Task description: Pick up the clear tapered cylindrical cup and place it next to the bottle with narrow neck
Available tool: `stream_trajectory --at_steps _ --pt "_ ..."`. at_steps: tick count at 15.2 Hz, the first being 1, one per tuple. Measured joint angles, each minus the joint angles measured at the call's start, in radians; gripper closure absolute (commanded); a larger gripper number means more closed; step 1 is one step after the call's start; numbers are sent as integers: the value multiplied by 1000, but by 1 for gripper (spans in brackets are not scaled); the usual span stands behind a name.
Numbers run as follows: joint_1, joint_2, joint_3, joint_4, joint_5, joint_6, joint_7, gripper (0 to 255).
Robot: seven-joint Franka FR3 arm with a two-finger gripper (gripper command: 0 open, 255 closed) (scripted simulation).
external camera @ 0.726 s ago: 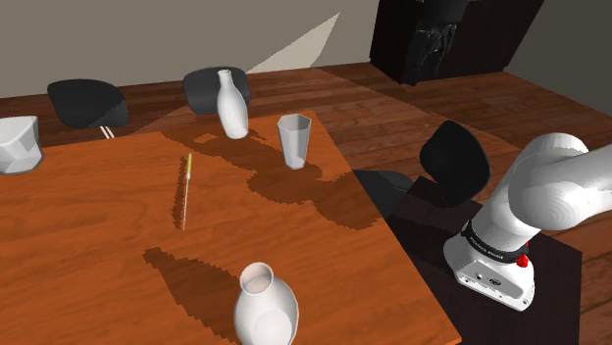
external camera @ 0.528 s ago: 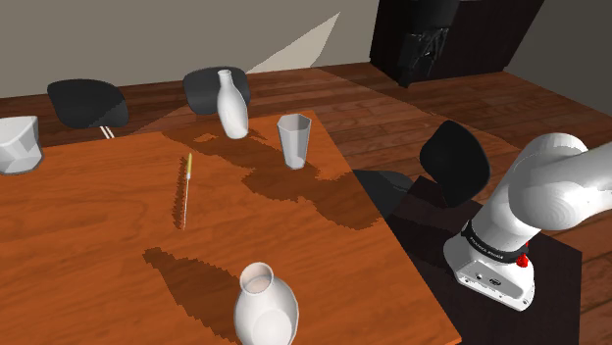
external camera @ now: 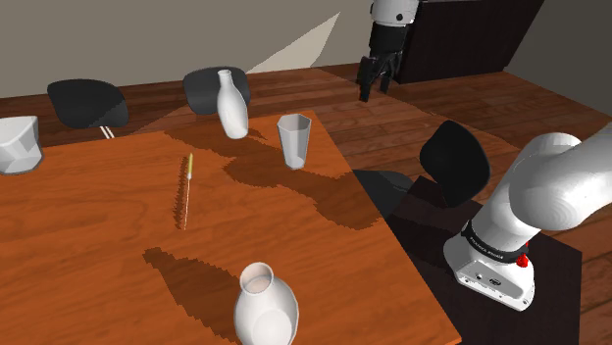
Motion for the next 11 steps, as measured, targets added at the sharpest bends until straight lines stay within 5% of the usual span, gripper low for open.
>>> stream_trajectory --at_steps 11 --pt "24 385 7 161 47 265 -20 0"
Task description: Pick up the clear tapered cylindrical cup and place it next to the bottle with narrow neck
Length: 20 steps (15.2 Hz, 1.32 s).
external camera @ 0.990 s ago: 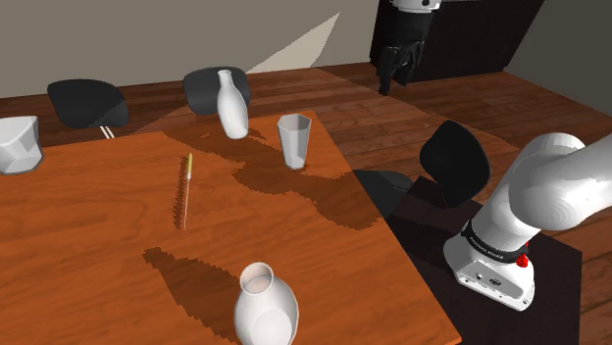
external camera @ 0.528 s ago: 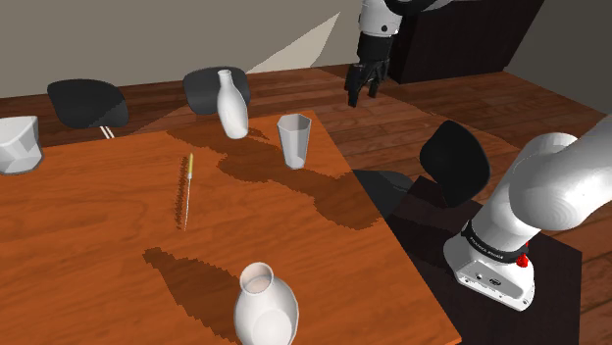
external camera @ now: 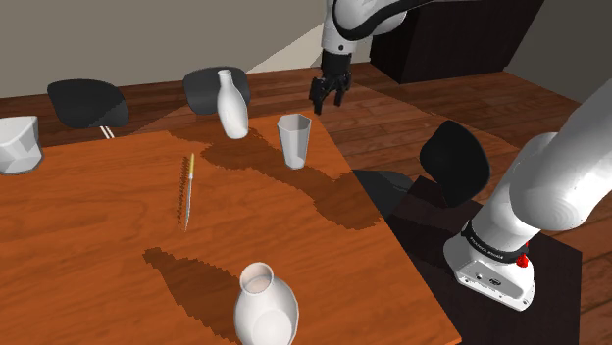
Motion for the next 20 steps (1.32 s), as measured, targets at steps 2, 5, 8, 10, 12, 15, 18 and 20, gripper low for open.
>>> stream_trajectory --at_steps 2,5,8,10,12,15,18,20 --pt "-1 64 -3 32 9 38 -13 0" --pt "4 178 1 110 22 85 -20 0" --pt "7 225 5 135 27 111 -20 0" --pt "9 241 6 127 29 136 -20 0" --pt "10 255 7 117 31 159 -23 0" --pt "11 273 8 107 33 187 -25 0" --pt "11 273 9 104 33 191 -24 0" --pt "11 273 9 104 33 191 -24 0"
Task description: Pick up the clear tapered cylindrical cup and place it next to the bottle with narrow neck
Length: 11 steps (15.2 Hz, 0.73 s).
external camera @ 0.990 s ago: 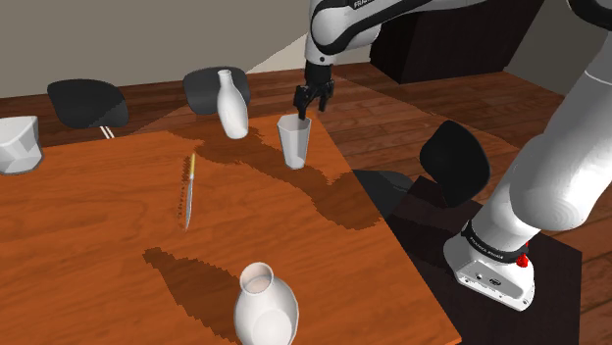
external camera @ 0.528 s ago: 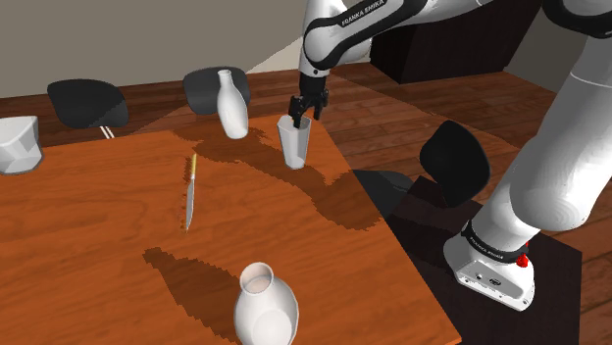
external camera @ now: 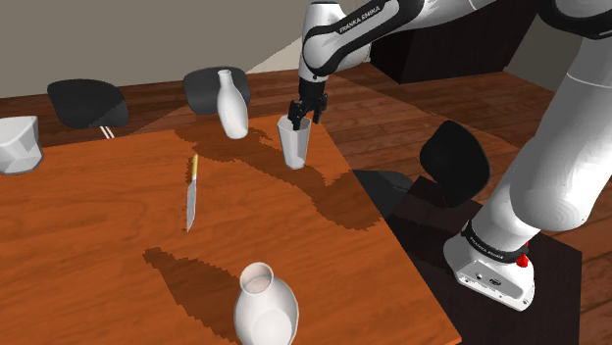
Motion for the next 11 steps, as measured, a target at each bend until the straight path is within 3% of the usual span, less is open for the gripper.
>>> stream_trajectory --at_steps 1,11 --pt "0 0 0 0 0 0 0 255" --pt "0 0 0 -1 0 0 0 255"
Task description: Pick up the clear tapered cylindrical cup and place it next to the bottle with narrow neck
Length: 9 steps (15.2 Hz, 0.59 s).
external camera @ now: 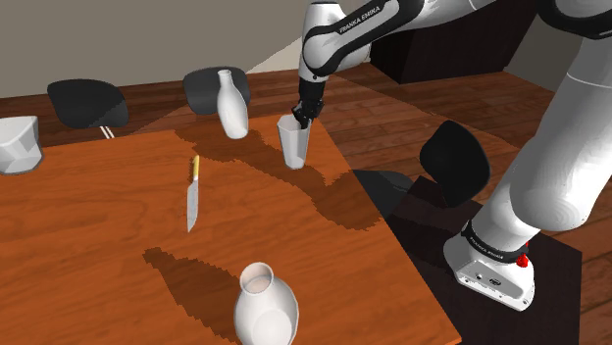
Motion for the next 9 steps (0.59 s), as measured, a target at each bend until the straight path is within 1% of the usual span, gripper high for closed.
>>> stream_trajectory --at_steps 9 --pt "0 -45 -1 54 -8 -99 13 255"
